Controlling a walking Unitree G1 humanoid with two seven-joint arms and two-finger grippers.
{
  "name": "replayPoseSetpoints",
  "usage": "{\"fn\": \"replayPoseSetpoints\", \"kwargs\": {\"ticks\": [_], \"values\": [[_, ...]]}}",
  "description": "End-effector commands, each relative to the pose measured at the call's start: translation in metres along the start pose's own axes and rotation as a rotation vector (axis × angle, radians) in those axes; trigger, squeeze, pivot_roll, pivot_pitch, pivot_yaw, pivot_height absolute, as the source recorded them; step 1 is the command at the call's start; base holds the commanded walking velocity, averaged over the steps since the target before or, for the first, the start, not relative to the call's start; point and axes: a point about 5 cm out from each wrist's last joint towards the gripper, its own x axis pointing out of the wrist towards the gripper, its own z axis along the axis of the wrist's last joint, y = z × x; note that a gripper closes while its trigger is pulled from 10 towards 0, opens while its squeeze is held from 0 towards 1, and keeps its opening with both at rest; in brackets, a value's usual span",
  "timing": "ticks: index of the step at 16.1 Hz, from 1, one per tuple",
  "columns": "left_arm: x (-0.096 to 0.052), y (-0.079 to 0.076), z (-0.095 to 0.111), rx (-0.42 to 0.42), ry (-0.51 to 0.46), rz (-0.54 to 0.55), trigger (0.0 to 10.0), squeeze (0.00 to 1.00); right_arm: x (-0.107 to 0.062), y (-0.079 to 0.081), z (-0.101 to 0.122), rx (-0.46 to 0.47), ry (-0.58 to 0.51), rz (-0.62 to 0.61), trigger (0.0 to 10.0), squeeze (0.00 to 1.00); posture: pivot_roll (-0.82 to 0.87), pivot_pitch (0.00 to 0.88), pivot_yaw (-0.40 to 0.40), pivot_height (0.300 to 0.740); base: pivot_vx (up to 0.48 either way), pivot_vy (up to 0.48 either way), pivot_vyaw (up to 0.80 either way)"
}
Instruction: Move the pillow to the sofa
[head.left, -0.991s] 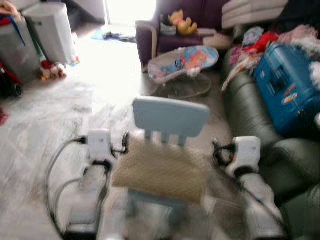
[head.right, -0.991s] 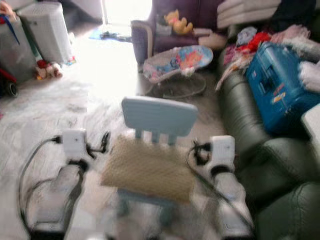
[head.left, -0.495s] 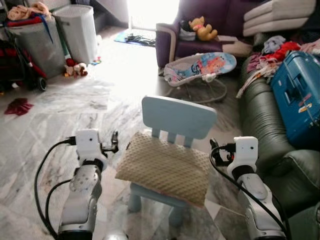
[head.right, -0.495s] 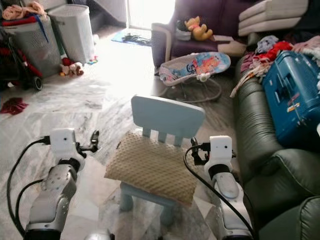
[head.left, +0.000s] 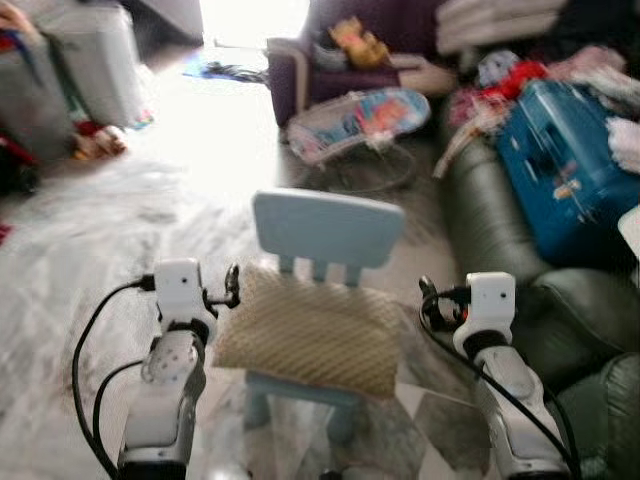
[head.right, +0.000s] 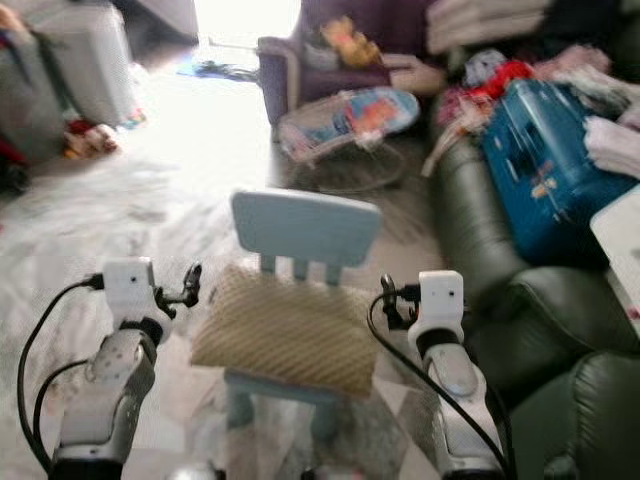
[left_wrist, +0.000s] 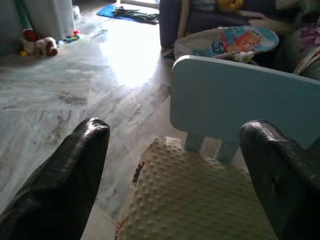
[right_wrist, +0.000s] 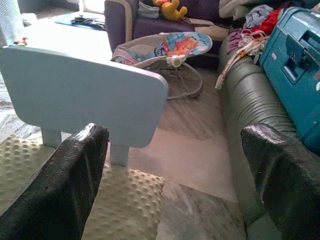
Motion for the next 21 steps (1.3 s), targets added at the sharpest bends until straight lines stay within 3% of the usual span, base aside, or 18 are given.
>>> {"fn": "replayPoseSetpoints", "kwargs": {"ticks": [1, 7, 9, 18, 21], "values": [[0.0, 0.001, 0.004, 0.011, -0.011, -0.003, 10.0, 0.0, 0.0, -0.001, 0.005, 0.004, -0.012, -0.003, 10.0, 0.0, 0.02, 0.0, -0.047, 0.74, 0.0, 0.0, 0.0], [-0.02, 0.014, -0.003, 0.143, -0.011, -0.035, 10.0, 0.0, -0.011, -0.001, 0.002, 0.012, -0.013, 0.01, 10.0, 0.0, 0.02, 0.0, -0.039, 0.74, 0.0, 0.0, 0.0], [-0.024, 0.018, -0.005, 0.139, 0.009, -0.037, 10.0, 0.0, -0.012, -0.001, 0.001, 0.014, -0.008, 0.011, 10.0, 0.0, 0.02, 0.0, -0.039, 0.74, 0.0, 0.0, 0.0], [-0.023, 0.02, -0.003, 0.172, 0.014, -0.026, 10.0, 0.0, -0.013, 0.0, 0.002, 0.015, -0.007, 0.023, 10.0, 0.0, 0.02, 0.0, -0.045, 0.622, 0.0, 0.0, 0.0], [-0.02, 0.02, 0.001, 0.206, 0.0, -0.03, 10.0, 0.0, -0.011, 0.0, 0.003, 0.018, -0.011, 0.02, 10.0, 0.0, 0.03, 0.0, -0.042, 0.613, 0.0, 0.0, 0.0]]}}
